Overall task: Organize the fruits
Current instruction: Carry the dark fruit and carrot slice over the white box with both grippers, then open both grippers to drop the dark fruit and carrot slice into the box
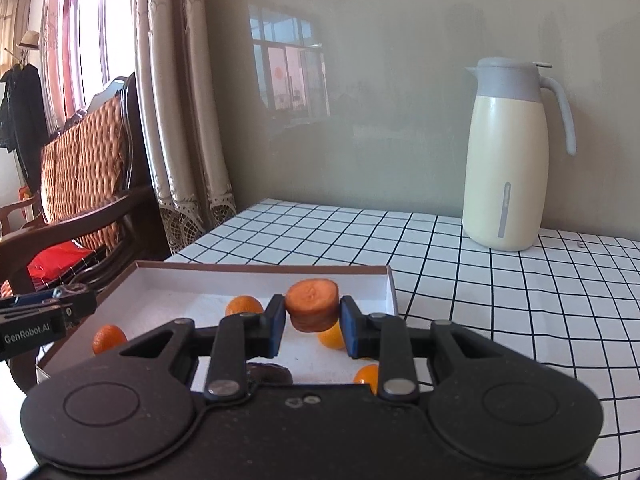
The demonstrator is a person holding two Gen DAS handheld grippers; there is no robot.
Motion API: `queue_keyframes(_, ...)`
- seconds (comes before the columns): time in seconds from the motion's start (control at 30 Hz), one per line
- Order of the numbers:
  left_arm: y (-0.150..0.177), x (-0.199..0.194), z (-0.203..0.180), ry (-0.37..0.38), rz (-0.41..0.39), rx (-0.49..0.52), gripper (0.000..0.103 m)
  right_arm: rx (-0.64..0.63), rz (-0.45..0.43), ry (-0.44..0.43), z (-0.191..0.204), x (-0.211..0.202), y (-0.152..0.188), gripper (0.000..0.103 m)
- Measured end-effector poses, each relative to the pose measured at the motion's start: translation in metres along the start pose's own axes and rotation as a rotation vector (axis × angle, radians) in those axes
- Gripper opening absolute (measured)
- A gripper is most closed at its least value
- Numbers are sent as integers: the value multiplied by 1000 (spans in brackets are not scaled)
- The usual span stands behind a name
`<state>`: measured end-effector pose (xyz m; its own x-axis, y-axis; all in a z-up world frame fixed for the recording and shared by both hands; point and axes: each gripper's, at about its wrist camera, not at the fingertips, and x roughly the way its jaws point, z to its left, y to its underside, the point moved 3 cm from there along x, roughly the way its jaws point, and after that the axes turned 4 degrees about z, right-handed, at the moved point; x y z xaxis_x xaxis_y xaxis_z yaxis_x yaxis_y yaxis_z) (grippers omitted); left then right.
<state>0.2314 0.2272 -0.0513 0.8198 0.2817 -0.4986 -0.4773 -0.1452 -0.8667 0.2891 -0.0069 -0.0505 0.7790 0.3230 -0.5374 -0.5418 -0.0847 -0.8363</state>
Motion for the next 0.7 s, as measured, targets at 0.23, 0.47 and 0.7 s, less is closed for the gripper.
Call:
queue_keyframes(0.23, 0, 1, 1, 1, -8, -2, 43, 4, 26, 14, -2, 13, 3, 21)
queue_keyframes(0.47, 1, 1, 4, -3, -13, -10, 43, 9, 41, 17, -3, 22, 4, 21)
queue_keyframes(0.7, 1, 3, 4, -7, -12, -16, 43, 5, 44, 24, -2, 27, 2, 21)
